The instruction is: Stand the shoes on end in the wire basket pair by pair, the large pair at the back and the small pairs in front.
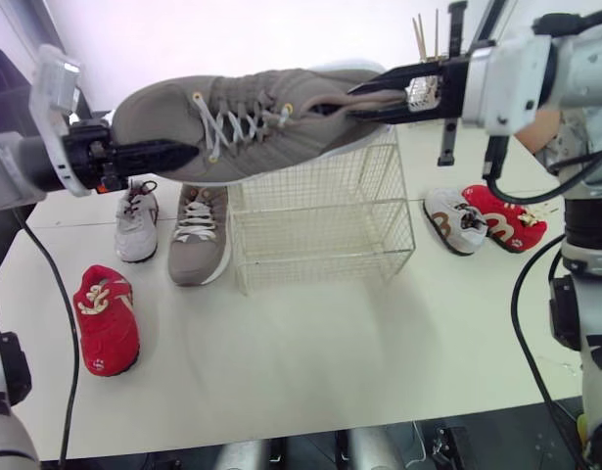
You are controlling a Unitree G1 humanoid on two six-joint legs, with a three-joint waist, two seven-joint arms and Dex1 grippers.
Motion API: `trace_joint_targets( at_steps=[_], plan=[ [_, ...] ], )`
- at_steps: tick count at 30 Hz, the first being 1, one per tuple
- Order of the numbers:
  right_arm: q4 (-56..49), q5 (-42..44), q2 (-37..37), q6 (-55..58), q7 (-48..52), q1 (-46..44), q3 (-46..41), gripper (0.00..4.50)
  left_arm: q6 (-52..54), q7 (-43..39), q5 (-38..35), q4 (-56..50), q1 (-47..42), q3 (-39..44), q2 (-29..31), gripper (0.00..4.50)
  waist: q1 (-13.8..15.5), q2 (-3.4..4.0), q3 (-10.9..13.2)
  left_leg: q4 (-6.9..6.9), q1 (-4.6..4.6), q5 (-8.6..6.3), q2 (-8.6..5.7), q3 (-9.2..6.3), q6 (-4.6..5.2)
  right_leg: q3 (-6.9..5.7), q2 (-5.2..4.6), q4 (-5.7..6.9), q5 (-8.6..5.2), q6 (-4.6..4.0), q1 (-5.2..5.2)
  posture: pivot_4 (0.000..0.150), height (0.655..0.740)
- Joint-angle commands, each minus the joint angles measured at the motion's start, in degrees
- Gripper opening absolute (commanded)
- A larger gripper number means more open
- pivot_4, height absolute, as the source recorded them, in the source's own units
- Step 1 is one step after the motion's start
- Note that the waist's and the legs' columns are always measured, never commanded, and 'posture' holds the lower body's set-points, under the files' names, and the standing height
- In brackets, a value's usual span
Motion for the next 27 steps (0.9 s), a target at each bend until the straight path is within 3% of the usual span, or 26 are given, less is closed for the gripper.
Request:
trace_joint_targets(
  at_steps=[1, 4, 8, 12, 13, 16, 20, 23, 27],
  plan=[
    [-0.9, 1.2, -0.5, -0.2, -0.3, -2.9, -2.0, 0.17, -0.1, 0.1, -1.5, -0.5, -2.7, 2.4, -1.2, 0.91, 0.0, 0.00, 0.0, 0.00, 0.00, 0.00, 0.00, 0.00, 0.00, 0.00, 0.00, 0.00, 0.00, 0.00, -0.01, 0.150, 0.7400],
    [-1.8, 2.7, -1.2, 4.3, 0.5, -1.7, -2.4, 0.17, 1.3, 1.8, -2.9, -0.5, -3.0, 4.1, -2.7, 0.74, 0.0, 0.00, 0.0, 0.00, 0.00, 0.00, 0.00, 0.00, 0.00, 0.00, 0.00, 0.00, 0.00, 0.00, 0.00, 0.150, 0.7400],
    [-4.5, 11.1, -3.3, 23.1, -0.7, 0.8, -6.0, 2.08, 3.1, 5.6, -5.2, -2.0, -2.0, 7.5, -5.3, 0.74, 0.1, 0.00, 0.0, 0.00, 0.00, 0.00, 0.00, -0.02, 0.00, 0.01, -0.02, 0.01, 0.00, 0.00, 0.00, 0.150, 0.7400],
    [-7.9, 24.3, -9.4, 50.0, -4.4, 7.5, -14.3, 4.19, 5.4, 14.2, -10.9, -5.9, 0.7, 14.4, -10.7, 0.74, 0.7, -0.05, 0.0, 0.02, -0.02, -0.03, 0.00, -0.11, 0.05, 0.02, -0.07, -0.03, 0.00, -0.01, 0.07, 0.150, 0.7400],
    [-8.8, 28.5, -9.1, 55.8, -7.8, 9.6, -17.8, 4.47, 5.8, 16.5, -12.7, -7.5, 1.4, 15.7, -12.1, 0.74, 0.9, -0.05, 0.0, 0.05, -0.04, -0.05, -0.01, -0.12, 0.08, 0.02, -0.07, -0.06, 0.01, -0.01, 0.08, 0.150, 0.7400],
    [-13.8, 38.1, -5.3, 67.5, -18.2, 18.3, -26.6, 4.47, 6.0, 22.4, -17.4, -11.4, 3.1, 18.4, -16.0, 0.74, 1.0, -0.08, 0.0, 0.03, -0.09, -0.23, 0.01, -0.12, 0.35, 0.04, -0.08, -0.08, 0.01, -0.02, 0.00, 0.150, 0.7400],
    [-21.5, 49.5, 7.7, 73.5, -35.6, 24.9, -32.1, 4.47, 4.9, 29.0, -22.2, -14.2, 3.7, 19.1, -20.4, 0.74, 0.9, -0.03, 0.0, 0.02, -0.08, -0.11, 0.05, -0.11, 0.18, 0.07, -0.03, 0.03, 0.01, -0.02, -0.04, 0.150, 0.7400],
    [-24.7, 54.1, 17.6, 71.8, -45.4, 23.9, -31.1, 4.47, 3.5, 32.6, -24.5, -15.1, 3.5, 18.1, -23.3, 0.74, 0.7, -0.02, 0.0, 0.03, -0.08, 0.09, 0.05, -0.11, -0.14, 0.08, -0.01, 0.14, 0.01, -0.03, -0.08, 0.150, 0.7400],
    [-24.7, 57.1, 24.6, 68.6, -51.3, 20.0, -29.2, 4.47, 1.8, 35.1, -25.5, -15.6, 3.7, 16.7, -25.8, 0.74, 0.8, -0.02, 0.0, 0.06, -0.08, 0.11, 0.00, -0.11, -0.15, 0.07, -0.01, 0.15, 0.02, -0.02, -0.07, 0.150, 0.7400]
  ],
)
